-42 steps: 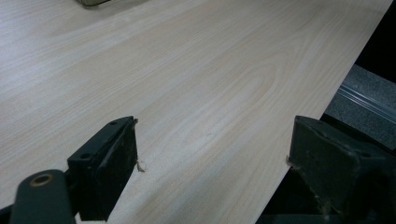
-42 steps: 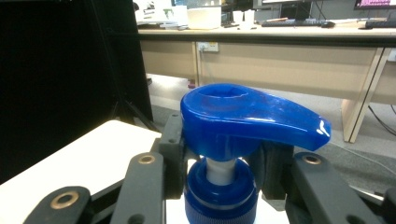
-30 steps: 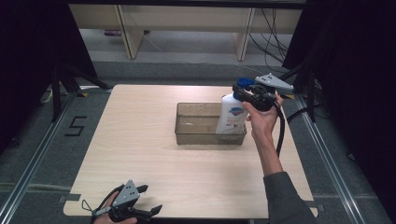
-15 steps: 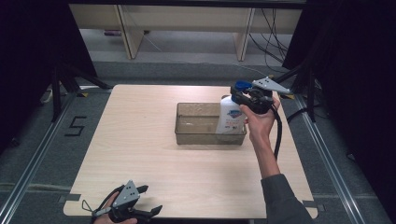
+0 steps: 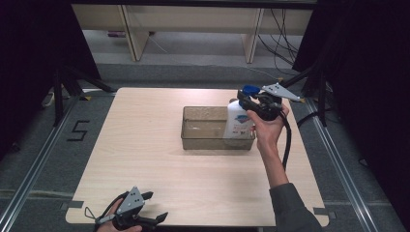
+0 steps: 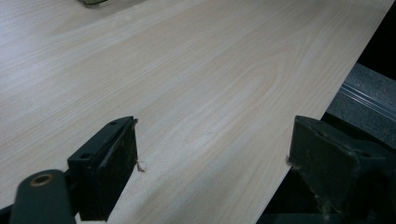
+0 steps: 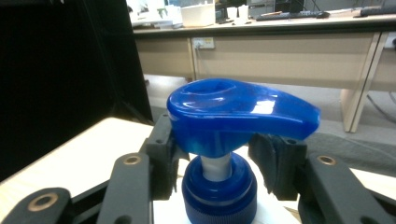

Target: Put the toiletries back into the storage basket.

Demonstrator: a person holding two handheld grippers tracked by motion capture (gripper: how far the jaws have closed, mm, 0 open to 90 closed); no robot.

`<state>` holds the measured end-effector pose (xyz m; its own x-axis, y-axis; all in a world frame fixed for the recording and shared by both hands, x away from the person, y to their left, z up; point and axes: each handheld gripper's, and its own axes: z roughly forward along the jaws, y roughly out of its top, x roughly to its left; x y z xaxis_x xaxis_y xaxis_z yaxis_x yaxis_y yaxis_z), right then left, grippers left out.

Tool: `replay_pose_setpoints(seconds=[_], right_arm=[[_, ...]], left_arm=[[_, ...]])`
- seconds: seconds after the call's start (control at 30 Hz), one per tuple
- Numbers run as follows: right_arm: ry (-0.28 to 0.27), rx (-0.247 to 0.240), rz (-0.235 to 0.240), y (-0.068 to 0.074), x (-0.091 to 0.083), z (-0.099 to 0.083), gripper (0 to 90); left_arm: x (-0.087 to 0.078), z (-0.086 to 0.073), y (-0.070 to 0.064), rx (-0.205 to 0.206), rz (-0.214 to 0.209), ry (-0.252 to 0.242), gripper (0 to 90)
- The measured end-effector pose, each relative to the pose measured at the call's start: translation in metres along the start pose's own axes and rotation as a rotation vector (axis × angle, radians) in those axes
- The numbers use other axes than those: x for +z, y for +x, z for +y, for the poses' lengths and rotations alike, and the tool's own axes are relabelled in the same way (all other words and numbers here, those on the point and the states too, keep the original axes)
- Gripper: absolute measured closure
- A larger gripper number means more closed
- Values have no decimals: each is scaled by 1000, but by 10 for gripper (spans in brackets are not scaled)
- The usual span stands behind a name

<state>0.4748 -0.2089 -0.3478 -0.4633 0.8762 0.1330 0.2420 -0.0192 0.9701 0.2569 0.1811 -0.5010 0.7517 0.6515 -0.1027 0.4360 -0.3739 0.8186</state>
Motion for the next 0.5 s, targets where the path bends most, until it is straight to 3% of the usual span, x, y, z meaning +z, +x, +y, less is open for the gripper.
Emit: replay_pose_setpoints(seconds=[0.03, 0.17, 0.5], right_arm=[[0, 17, 5, 0, 0, -1, 542], [-2, 2, 1, 0, -2, -2, 535], [-3, 26, 10, 0, -3, -2, 510]], left_arm=[[0, 0, 0, 0, 0, 1, 149], [1, 0, 0, 1, -8, 0, 149], [1, 0, 0, 2, -10, -3, 149]])
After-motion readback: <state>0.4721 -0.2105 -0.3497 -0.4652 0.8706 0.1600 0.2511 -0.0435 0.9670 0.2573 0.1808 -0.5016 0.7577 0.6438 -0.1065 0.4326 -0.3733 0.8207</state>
